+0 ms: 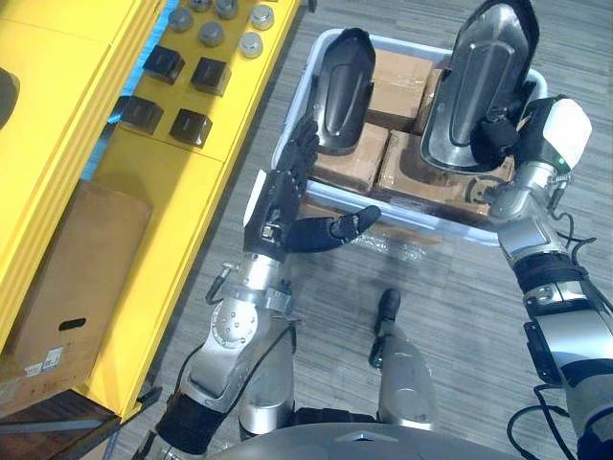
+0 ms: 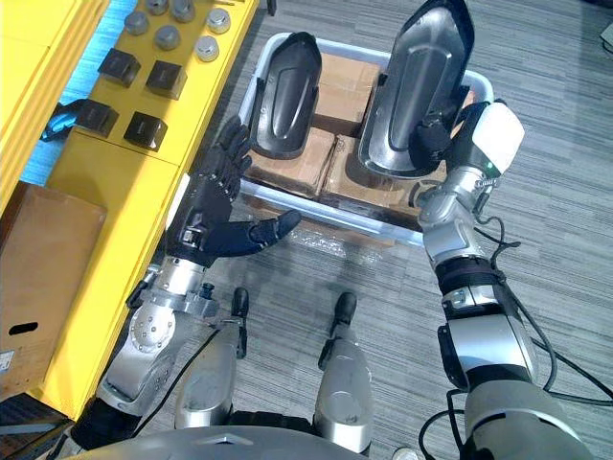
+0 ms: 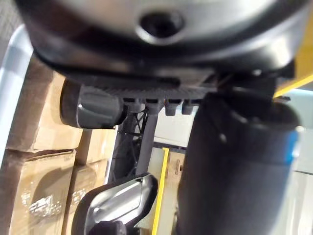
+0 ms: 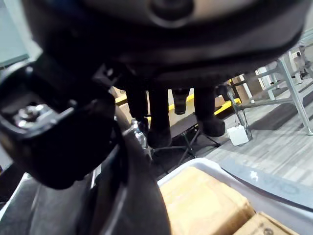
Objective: Walk over and take three plastic housings, then place them on the shelf
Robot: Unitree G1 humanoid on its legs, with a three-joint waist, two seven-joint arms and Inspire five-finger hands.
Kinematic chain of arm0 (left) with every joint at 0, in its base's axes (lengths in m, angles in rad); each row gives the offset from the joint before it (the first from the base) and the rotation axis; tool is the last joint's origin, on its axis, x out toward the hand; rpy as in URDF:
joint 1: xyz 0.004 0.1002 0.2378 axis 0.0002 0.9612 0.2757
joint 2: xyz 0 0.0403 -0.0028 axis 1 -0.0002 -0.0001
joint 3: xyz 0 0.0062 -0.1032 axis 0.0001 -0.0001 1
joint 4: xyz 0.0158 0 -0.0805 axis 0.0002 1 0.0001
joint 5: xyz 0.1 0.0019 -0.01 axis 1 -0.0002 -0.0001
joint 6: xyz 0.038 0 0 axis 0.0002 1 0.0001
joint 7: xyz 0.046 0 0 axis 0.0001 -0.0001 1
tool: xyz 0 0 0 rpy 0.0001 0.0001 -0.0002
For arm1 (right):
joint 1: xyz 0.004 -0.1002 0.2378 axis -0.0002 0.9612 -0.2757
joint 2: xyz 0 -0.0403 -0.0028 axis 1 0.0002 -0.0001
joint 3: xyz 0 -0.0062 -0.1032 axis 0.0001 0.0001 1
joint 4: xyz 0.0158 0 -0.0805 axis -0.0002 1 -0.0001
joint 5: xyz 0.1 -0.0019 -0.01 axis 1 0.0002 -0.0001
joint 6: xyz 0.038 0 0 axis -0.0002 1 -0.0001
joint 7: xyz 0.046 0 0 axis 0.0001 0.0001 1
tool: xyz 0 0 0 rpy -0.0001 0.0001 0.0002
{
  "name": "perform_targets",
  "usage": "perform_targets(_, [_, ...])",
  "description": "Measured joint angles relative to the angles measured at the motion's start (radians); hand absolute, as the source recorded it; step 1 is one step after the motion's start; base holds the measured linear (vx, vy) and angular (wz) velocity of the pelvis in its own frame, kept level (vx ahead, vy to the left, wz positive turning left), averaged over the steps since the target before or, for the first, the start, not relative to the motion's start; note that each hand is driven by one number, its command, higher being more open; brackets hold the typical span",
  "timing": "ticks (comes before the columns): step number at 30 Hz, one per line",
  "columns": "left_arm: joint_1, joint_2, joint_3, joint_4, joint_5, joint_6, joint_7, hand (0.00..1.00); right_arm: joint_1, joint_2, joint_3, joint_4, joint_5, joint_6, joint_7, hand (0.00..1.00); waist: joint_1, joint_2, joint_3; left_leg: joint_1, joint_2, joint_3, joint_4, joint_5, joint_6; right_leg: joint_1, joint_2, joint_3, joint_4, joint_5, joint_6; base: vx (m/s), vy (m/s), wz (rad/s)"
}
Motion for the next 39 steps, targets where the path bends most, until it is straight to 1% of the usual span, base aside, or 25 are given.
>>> perform_targets(1, [-0.008,0.002,-0.003,0.003,0.000,0.013,0.000,1.00,-0.001,0.002,0.000,-0.003,0.000,0.000,-0.001,0.00,-0.001,-0.001,0.000,0.004,0.000,0.003,-0.001,0.000,0.000,0.001,0.000,0.003,0.000,0.000,0.000,0.00,0.011,-0.13])
perform_targets(2, [-0.047,0.008,-0.013,0.024,0.000,0.052,-0.003,1.00,-0.001,0.003,0.000,-0.023,-0.003,0.000,-0.004,0.00,-0.001,-0.005,0.000,0.008,0.001,0.010,-0.003,0.000,0.000,0.001,0.000,0.009,-0.002,0.001,0.001,-0.01,0.011,-0.12])
perform_targets(4, [-0.097,0.009,-0.021,0.071,0.000,0.088,-0.008,1.00,-0.004,0.006,0.000,-0.045,-0.032,-0.001,-0.008,0.00,-0.004,-0.007,0.000,0.008,0.002,0.015,-0.003,0.000,0.000,0.001,0.002,0.014,-0.010,0.006,0.001,-0.01,0.009,-0.11])
perform_targets(5, [-0.140,0.009,-0.021,0.109,-0.011,0.137,-0.018,1.00,-0.009,0.006,0.003,-0.064,-0.045,-0.005,-0.009,0.00,-0.005,-0.010,0.000,0.008,0.004,0.021,-0.003,0.000,0.000,0.000,0.005,0.019,-0.018,0.011,0.000,-0.01,0.007,-0.14])
perform_targets(6, [-0.184,0.008,-0.023,0.154,-0.043,0.181,-0.029,1.00,-0.018,0.014,0.006,-0.076,-0.060,-0.012,-0.009,0.00,-0.006,-0.016,0.001,0.009,0.008,0.025,-0.002,-0.001,-0.001,-0.003,0.009,0.024,-0.019,0.013,-0.002,0.00,-0.002,-0.14])
perform_targets(7, [-0.206,0.009,-0.022,0.176,-0.072,0.209,-0.032,1.00,-0.026,0.025,0.006,-0.076,-0.073,-0.015,-0.010,0.00,-0.008,-0.021,0.001,0.009,0.011,0.026,-0.002,-0.002,-0.003,-0.003,0.012,0.025,-0.019,0.014,-0.002,0.01,-0.017,-0.15])
perform_targets(8, [-0.257,0.010,-0.022,0.236,-0.136,0.265,-0.031,1.00,-0.043,0.047,0.007,-0.077,-0.078,-0.023,-0.011,0.00,-0.012,-0.030,0.000,0.010,0.017,0.028,0.000,-0.004,-0.006,-0.006,0.018,0.031,-0.019,0.015,-0.004,0.01,-0.022,-0.14])
perform_targets(9, [-0.301,0.008,-0.024,0.292,-0.172,0.297,-0.031,1.00,-0.050,0.056,0.007,-0.084,-0.084,-0.029,-0.011,0.00,-0.015,-0.035,-0.002,0.010,0.019,0.031,0.000,-0.005,-0.008,-0.009,0.020,0.035,-0.019,0.016,-0.005,0.02,-0.016,-0.18])
perform_targets(10, [-0.340,0.006,-0.024,0.344,-0.217,0.323,-0.029,1.00,-0.054,0.065,0.007,-0.104,-0.100,-0.032,-0.011,0.00,-0.015,-0.039,-0.003,0.009,0.020,0.037,0.000,-0.006,-0.009,-0.015,0.021,0.041,-0.018,0.018,-0.006,0.03,0.004,-0.17])
perform_targets(12, [-0.409,0.006,-0.021,0.423,-0.290,0.357,-0.019,1.00,-0.076,0.092,0.023,-0.138,-0.139,-0.060,-0.011,0.00,-0.033,-0.048,0.000,0.008,0.020,0.053,0.002,-0.009,-0.011,-0.025,0.021,0.058,-0.018,0.023,-0.005,0.04,0.022,-0.18])
perform_targets(15, [-0.465,0.002,-0.006,0.443,-0.333,0.358,0.006,1.00,-0.080,0.107,0.038,-0.156,-0.184,-0.085,-0.011,0.00,-0.038,-0.049,0.001,0.008,0.020,0.063,0.007,-0.014,-0.011,-0.030,0.021,0.069,-0.017,0.024,-0.004,0.04,0.024,-0.12])
perform_targets(16, [-0.499,-0.002,0.008,0.444,-0.366,0.356,0.020,1.00,-0.080,0.114,0.043,-0.156,-0.197,-0.095,-0.010,0.00,-0.040,-0.050,0.001,0.009,0.020,0.066,0.008,-0.014,-0.012,-0.031,0.021,0.073,-0.016,0.024,-0.004,0.03,0.017,-0.07])
perform_targets(18, [-0.546,-0.014,0.038,0.449,-0.412,0.339,0.040,1.00,-0.080,0.127,0.057,-0.156,-0.224,-0.101,-0.007,0.00,-0.041,-0.053,0.002,0.013,0.020,0.072,0.009,-0.017,-0.010,-0.032,0.021,0.082,-0.014,0.024,-0.004,0.01,0.019,-0.10])
perform_targets(20, [-0.578,-0.016,0.074,0.450,-0.501,0.298,0.048,1.00,-0.079,0.155,0.068,-0.156,-0.259,-0.118,-0.006,0.00,-0.055,-0.060,0.003,0.014,0.020,0.080,0.017,-0.025,-0.008,-0.033,0.021,0.091,-0.014,0.025,-0.003,0.00,0.032,-0.12])
perform_targets(21, [-0.584,-0.016,0.091,0.450,-0.595,0.274,0.033,1.00,-0.076,0.170,0.080,-0.156,-0.273,-0.130,-0.006,0.00,-0.063,-0.065,0.001,0.014,0.021,0.085,0.027,-0.033,-0.007,-0.033,0.021,0.097,-0.014,0.025,-0.003,0.00,0.036,-0.13])
perform_targets(22, [-0.586,-0.016,0.096,0.450,-0.632,0.264,0.029,1.00,-0.073,0.173,0.085,-0.156,-0.273,-0.138,-0.006,0.00,-0.064,-0.068,0.001,0.016,0.022,0.090,0.030,-0.036,-0.006,-0.033,0.021,0.100,-0.013,0.025,-0.002,0.01,0.041,-0.18])
perform_targets(24, [-0.589,-0.018,0.105,0.450,-0.817,0.243,-0.019,1.00,-0.053,0.183,0.088,-0.156,-0.309,-0.153,-0.006,0.00,-0.065,-0.077,0.001,0.019,0.023,0.106,0.047,-0.049,-0.004,-0.033,0.021,0.117,-0.013,0.026,0.000,0.01,0.045,-0.18])
perform_targets(25, [-0.589,-0.019,0.105,0.450,-0.850,0.243,-0.027,1.00,-0.045,0.183,0.088,-0.156,-0.310,-0.157,-0.006,0.00,-0.064,-0.078,0.001,0.020,0.023,0.109,0.048,-0.050,-0.003,-0.033,0.021,0.121,-0.012,0.027,0.000,0.01,0.043,-0.12])
perform_targets(27, [-0.589,-0.019,0.110,0.466,-0.967,0.243,-0.055,1.00,-0.025,0.185,0.083,-0.157,-0.309,-0.159,-0.006,0.00,-0.066,-0.080,0.002,0.026,0.022,0.116,0.047,-0.052,-0.003,-0.032,0.020,0.126,-0.012,0.027,0.001,0.01,0.031,-0.08])
perform_targets(29, [-0.589,-0.019,0.124,0.482,-1.029,0.243,-0.072,1.00,-0.003,0.186,0.085,-0.157,-0.310,-0.165,-0.006,0.00,-0.072,-0.080,0.002,0.030,0.022,0.118,0.045,-0.052,-0.003,-0.030,0.020,0.129,-0.012,0.027,0.001,0.01,0.009,-0.03])
perform_targets(32, [-0.589,-0.016,0.143,0.485,-1.039,0.242,-0.083,1.00,0.025,0.195,0.086,-0.157,-0.310,-0.175,-0.006,0.00,-0.086,-0.082,0.003,0.032,0.022,0.119,0.045,-0.053,-0.003,-0.029,0.020,0.130,-0.012,0.027,0.001,0.00,0.000,0.00])
perform_targets(37, [-0.589,-0.017,0.147,0.494,-1.037,0.243,-0.083,1.00,0.064,0.195,0.087,-0.165,-0.310,-0.195,-0.016,0.00,-0.090,-0.084,0.004,0.049,0.023,0.129,0.041,-0.055,-0.002,-0.019,0.020,0.138,-0.013,0.027,0.001,0.00,0.018,-0.06])
perform_targets(39, [-0.589,-0.015,0.149,0.496,-1.031,0.243,-0.083,1.00,0.090,0.195,0.083,-0.216,-0.309,-0.196,-0.025,0.00,-0.091,-0.087,0.004,0.049,0.023,0.131,0.042,-0.056,-0.001,-0.019,0.020,0.140,-0.013,0.027,0.002,0.00,0.000,0.00])
